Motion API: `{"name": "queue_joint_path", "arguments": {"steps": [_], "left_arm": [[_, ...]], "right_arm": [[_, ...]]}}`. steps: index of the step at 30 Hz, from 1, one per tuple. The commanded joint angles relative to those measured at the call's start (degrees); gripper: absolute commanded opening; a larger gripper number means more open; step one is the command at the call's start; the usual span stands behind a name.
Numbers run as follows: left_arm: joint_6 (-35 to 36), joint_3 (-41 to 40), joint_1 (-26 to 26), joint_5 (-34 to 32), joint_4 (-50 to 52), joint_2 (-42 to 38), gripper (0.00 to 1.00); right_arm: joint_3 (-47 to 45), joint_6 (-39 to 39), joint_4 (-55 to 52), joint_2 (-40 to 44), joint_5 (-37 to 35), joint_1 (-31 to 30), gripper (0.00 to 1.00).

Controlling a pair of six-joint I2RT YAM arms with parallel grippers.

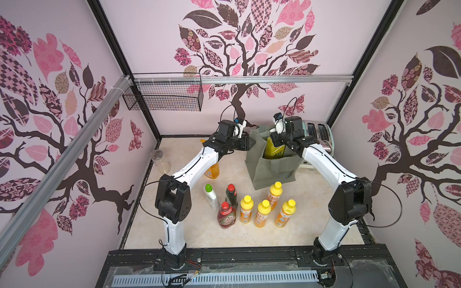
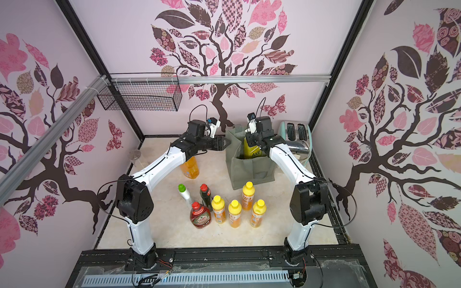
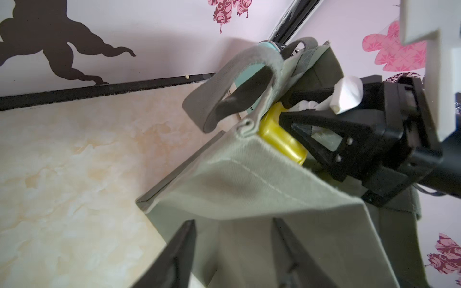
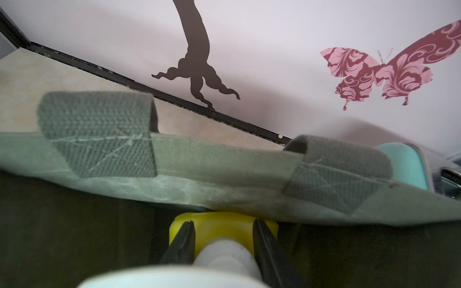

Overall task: Pack dish soap into the shopping bag
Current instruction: Place the bottle of dish soap in the shopping bag.

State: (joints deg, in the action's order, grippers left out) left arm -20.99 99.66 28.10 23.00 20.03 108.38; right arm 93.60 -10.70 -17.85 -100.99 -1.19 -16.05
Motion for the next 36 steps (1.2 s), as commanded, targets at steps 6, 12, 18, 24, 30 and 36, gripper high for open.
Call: {"name": "queue_joint_path", "arguments": {"steps": [6,12,18,24,30,36], "left_arm": [[-4.68,-1.28,2.76,-0.67,-0.56,-8.64,0.91],[-0.81,6.01,8.18,-7.36,6.71,-3.06,0.82],[0.46,9.98,8.73,-8.74,10.31,1.89,0.66],[2.09,13.39,8.73,-10.45,13.26,5.21,0.0],[4.94,8.78,8.6,-19.85,14.61,0.1,0.0],[6.18,4.95,8.5,-24.42,14.64,-5.24,0.0]], "right_arm": [[4.33,0.44,12.83,3.59,2.36,0.42,0.0],[3.6,2.33,12.36,4.93,3.65,0.41,0.0],[4.61,3.76,11.3,5.44,4.81,0.41,0.0],[6.87,0.46,10.05,5.03,2.9,0.41,0.0],[13.42,-5.39,3.36,2.48,-3.16,0.66,0.0],[17.25,-5.65,2.4,1.85,-3.62,1.01,0.0]]}}
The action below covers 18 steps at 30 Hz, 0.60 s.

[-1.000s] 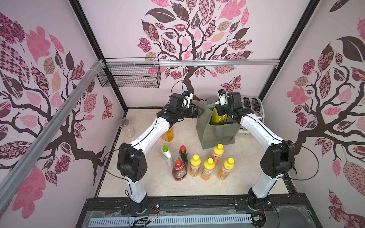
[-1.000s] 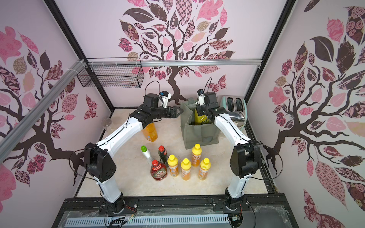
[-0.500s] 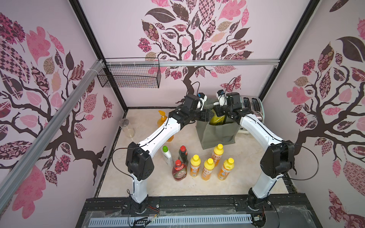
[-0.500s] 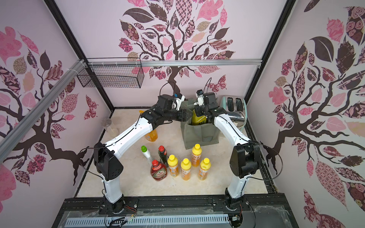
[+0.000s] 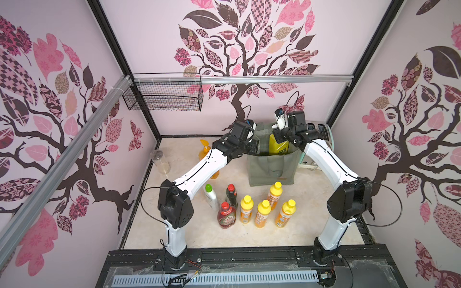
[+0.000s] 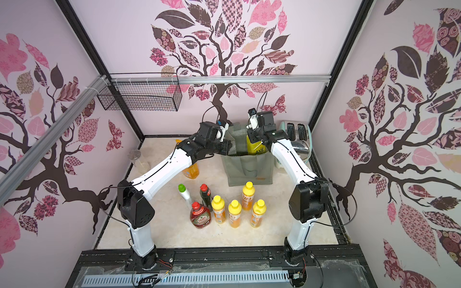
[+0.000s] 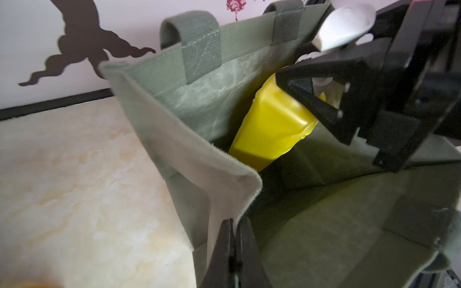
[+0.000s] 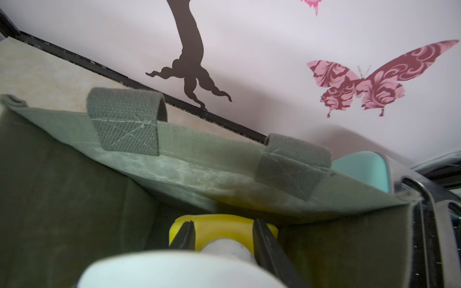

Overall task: Pack dish soap into the shopping bag
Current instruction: Place the bottle of dish soap in the shopping bag.

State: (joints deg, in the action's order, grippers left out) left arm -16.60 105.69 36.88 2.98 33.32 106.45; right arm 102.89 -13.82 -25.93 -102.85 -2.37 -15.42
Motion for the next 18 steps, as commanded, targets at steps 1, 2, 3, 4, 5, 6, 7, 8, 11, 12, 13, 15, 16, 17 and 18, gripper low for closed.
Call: {"name": "queue_joint_path", "arguments": {"steps": [1,2,3,4,5,6,7,8,11,12,13,15,16,17,18], "left_arm": [[2.04,-1.57,-0.32,-5.38,1.32,-4.27,0.0],[2.17,-2.04,-0.3,-5.9,1.33,-4.98,0.0],[2.35,-2.57,-0.49,-5.92,0.99,-5.69,0.0],[2.34,-3.25,-0.65,-5.65,0.52,-6.36,0.0],[2.33,-3.57,-0.67,-5.64,0.36,-6.68,0.0],[2.45,-3.71,-0.65,-5.67,0.42,-6.92,0.0],[2.53,-3.65,-0.67,-5.74,0.68,-6.91,0.0],[2.51,-3.75,-0.66,-5.88,0.76,-6.8,0.0],[2.49,-4.24,-0.67,-6.1,0.57,-6.47,0.0],[2.38,-4.48,-0.63,-6.15,0.32,-6.55,0.0],[2.28,-4.85,-0.62,-5.94,0.07,-6.59,0.0],[1.89,-5.35,-0.62,-5.49,-0.46,-6.78,0.0],[1.64,-5.51,-0.66,-5.05,-0.8,-6.91,0.0],[1.49,-5.54,-0.61,-4.62,-0.96,-6.9,0.0],[1.25,-5.62,-0.66,-4.2,-1.06,-6.82,0.0]], "right_arm": [[8.21,-2.6,10.33,3.62,-2.53,0.39,0.0],[8.29,-2.48,10.51,3.62,-2.73,0.39,0.0],[8.08,-2.24,10.66,3.62,-3.08,0.39,0.0],[7.58,-1.96,10.94,3.53,-3.41,0.43,0.0],[6.93,-1.72,11.33,3.44,-3.56,0.38,0.0],[5.99,-1.29,11.95,3.36,-4.02,0.44,0.0],[4.94,-0.8,12.56,3.33,-4.66,0.46,0.0],[4.0,-0.4,12.96,3.36,-4.95,0.41,0.0],[-0.38,0.87,15.41,3.68,-5.66,0.45,0.0],[-1.86,0.95,16.42,3.77,-5.97,0.52,0.0],[-3.02,1.0,16.99,3.79,-6.27,0.44,0.0],[-6.36,0.9,18.92,4.24,-6.19,0.48,0.0],[-8.63,1.27,20.69,4.82,-5.59,0.43,0.0],[-10.78,1.7,22.34,5.44,-5.33,0.48,0.0],[-12.84,2.46,23.79,6.15,-4.79,0.41,0.0]]}}
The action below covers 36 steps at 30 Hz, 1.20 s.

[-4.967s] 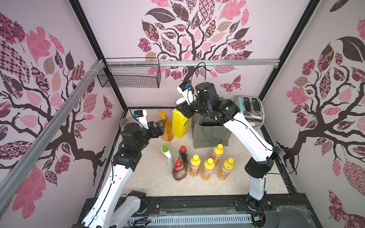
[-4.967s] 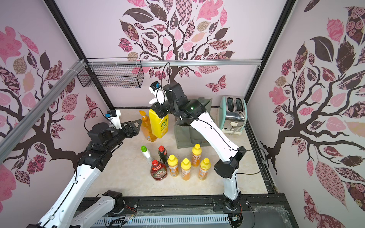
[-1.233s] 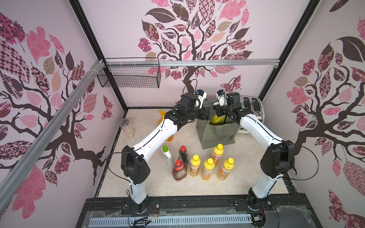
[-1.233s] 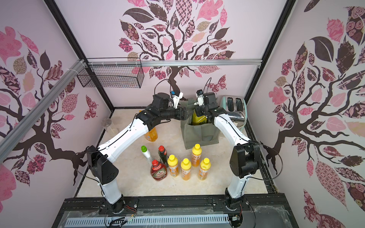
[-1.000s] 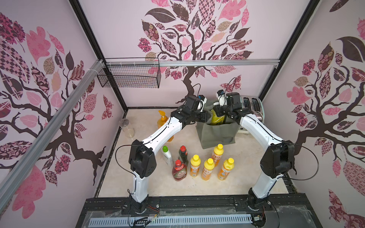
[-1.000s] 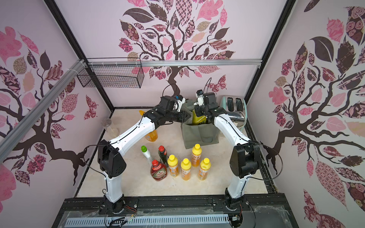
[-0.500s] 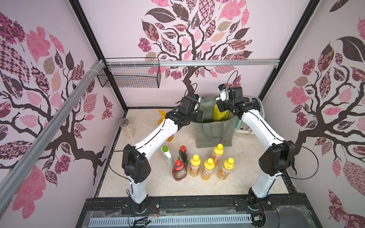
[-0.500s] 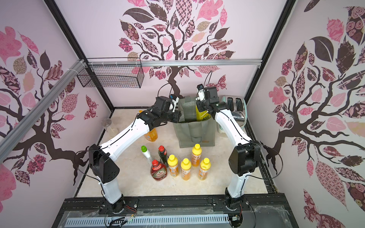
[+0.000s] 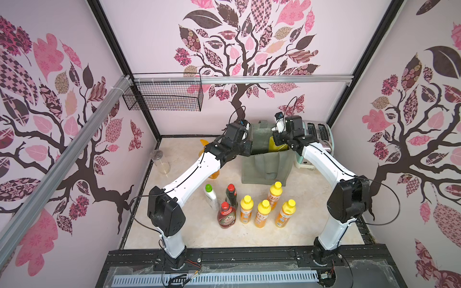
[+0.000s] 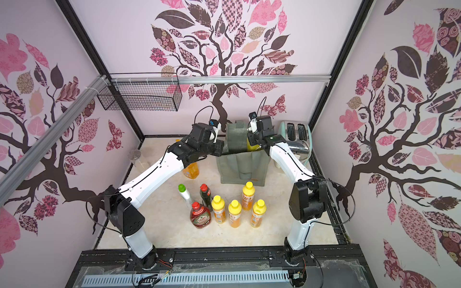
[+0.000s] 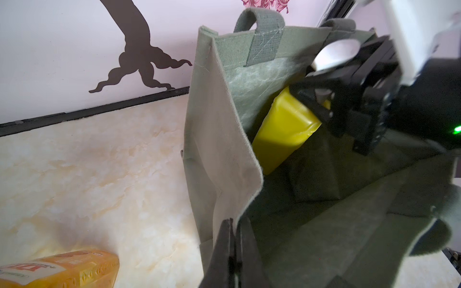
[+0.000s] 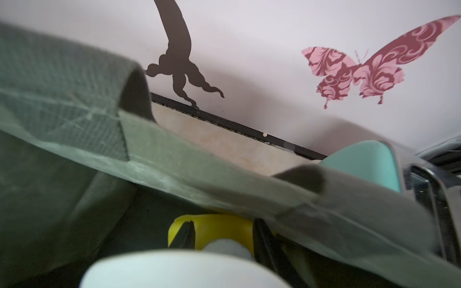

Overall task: Pack dish soap into the shopping bag
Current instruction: Place the bottle of dish soap in the shopping bag, then adjust the shopping bag at the center of the board.

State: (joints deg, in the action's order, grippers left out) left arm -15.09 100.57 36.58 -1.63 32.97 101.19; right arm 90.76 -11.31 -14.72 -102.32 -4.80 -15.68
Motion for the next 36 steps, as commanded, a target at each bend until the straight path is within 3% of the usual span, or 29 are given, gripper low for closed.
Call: {"name": "queue_joint_path", "arguments": {"steps": [1,5,7,8,9,11,18,21,23,31,36], "left_arm": [[-0.51,-0.64,-0.3,0.97,-0.84,-1.44,0.0],[-1.75,-2.11,-0.28,3.22,-1.84,-1.52,0.0],[-2.28,-3.17,-0.19,4.19,-2.58,-1.91,0.0],[-2.48,-3.65,-0.19,4.51,-2.92,-2.28,0.0],[-2.62,-4.21,-0.19,4.88,-3.17,-2.57,0.06],[-2.82,-5.06,-0.19,5.06,-3.57,-3.32,0.18],[-2.85,-7.55,-0.31,5.87,-4.64,-7.61,0.6],[-2.75,-8.21,-0.83,5.83,-5.41,-9.13,0.78],[-2.54,-7.66,-1.56,6.2,-5.59,-9.02,0.85],[-2.39,-4.96,-3.33,8.79,-5.28,-6.79,0.86],[-2.64,-4.42,-2.64,11.23,-4.1,-3.85,0.86]], "right_arm": [[-2.23,0.75,13.48,6.22,-2.09,0.74,0.0],[-3.05,3.16,12.47,6.52,-1.04,0.72,0.0],[-2.67,3.74,11.72,6.61,-0.36,0.63,0.21],[-2.08,3.8,11.11,6.74,0.06,0.74,0.4],[-0.91,3.92,10.3,7.02,0.75,0.69,0.57],[2.0,4.86,8.37,7.68,2.29,0.69,0.69],[9.11,10.61,1.12,12.72,7.2,0.66,0.98],[6.9,12.41,-1.19,16.46,6.79,0.65,1.0],[3.42,13.23,-2.5,19.09,5.35,0.61,1.0],[-7.48,16.2,-11.04,23.6,2.41,0.63,0.99],[-14.29,17.92,-13.4,26.27,1.16,0.63,0.92]]}}
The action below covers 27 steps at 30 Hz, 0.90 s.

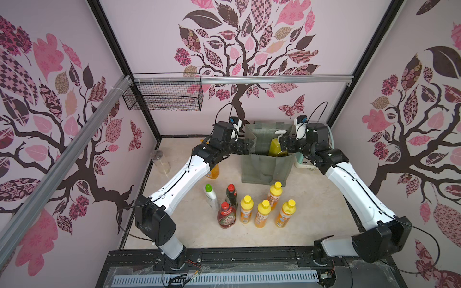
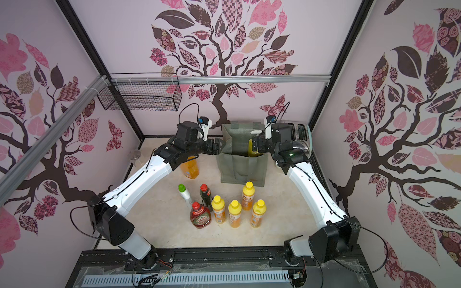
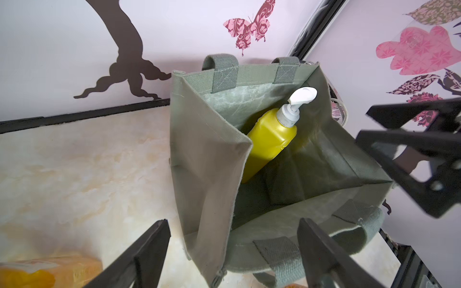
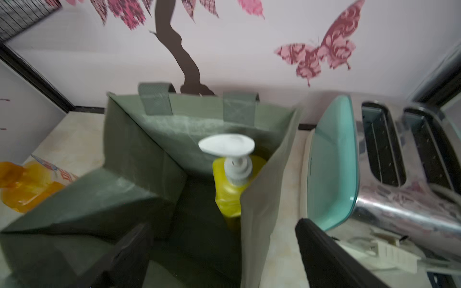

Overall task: Pack dish soap into the shopping bag
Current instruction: Adjust the shopping bag at the center of the board.

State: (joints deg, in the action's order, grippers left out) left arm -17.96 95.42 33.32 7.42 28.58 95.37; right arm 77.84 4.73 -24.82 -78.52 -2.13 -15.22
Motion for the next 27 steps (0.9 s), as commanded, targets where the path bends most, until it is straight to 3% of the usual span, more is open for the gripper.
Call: {"name": "queue_joint_path", "arguments": {"steps": [1,6,13,16,24,27], "left_arm": [[0.24,-0.41,1.3,2.01,0.12,1.98,0.86],[-0.36,-4.39,3.14,1.39,1.68,1.22,0.86],[-3.19,-14.42,3.5,0.13,-0.84,-6.14,0.85],[-3.75,-14.3,3.7,0.17,0.21,-8.05,0.84],[-1.1,-3.17,3.17,-6.13,6.94,-9.98,0.84],[-0.69,-0.74,1.82,-5.76,6.84,-7.55,0.84]], "right_arm": [[-2.73,2.1,-3.79,2.95,-1.36,0.19,0.92],[-8.2,2.47,-6.93,5.7,-1.38,0.19,0.91],[-11.55,2.08,-7.52,6.12,-1.27,0.18,0.9],[-8.07,1.95,-8.85,5.84,-0.42,0.19,0.9],[10.14,-5.28,-14.01,4.76,1.67,0.18,0.89],[15.7,-5.49,-13.94,2.88,5.61,0.23,0.81]]}}
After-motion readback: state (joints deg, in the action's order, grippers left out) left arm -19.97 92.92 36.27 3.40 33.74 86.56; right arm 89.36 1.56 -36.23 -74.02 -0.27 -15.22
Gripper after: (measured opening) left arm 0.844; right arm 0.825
